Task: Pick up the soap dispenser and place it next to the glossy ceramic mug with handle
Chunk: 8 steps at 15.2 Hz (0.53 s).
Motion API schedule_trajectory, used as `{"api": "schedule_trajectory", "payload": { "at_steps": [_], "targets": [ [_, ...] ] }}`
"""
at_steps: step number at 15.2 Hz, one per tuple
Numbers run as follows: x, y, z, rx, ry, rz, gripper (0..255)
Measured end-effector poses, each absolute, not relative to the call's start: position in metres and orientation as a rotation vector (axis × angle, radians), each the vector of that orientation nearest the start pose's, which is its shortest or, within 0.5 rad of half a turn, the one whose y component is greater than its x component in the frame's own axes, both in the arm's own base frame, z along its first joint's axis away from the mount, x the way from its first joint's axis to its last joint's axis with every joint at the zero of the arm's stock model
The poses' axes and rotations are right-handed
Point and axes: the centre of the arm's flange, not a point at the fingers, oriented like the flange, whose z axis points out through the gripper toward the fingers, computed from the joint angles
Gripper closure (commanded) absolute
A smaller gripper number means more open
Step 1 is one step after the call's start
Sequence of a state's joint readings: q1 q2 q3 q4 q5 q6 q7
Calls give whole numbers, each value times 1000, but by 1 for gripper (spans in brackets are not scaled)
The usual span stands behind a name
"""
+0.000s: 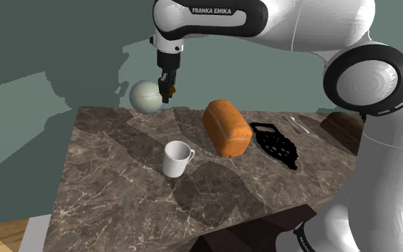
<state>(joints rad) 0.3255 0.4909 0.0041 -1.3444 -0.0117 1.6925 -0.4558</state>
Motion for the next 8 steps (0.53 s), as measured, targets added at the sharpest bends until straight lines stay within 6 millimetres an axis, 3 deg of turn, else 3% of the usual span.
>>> {"api": "schedule_trajectory", "payload": {
  "at_steps": [8],
  "targets": [
    [650,221,391,-2894,-1202,224,255]
  ]
}}
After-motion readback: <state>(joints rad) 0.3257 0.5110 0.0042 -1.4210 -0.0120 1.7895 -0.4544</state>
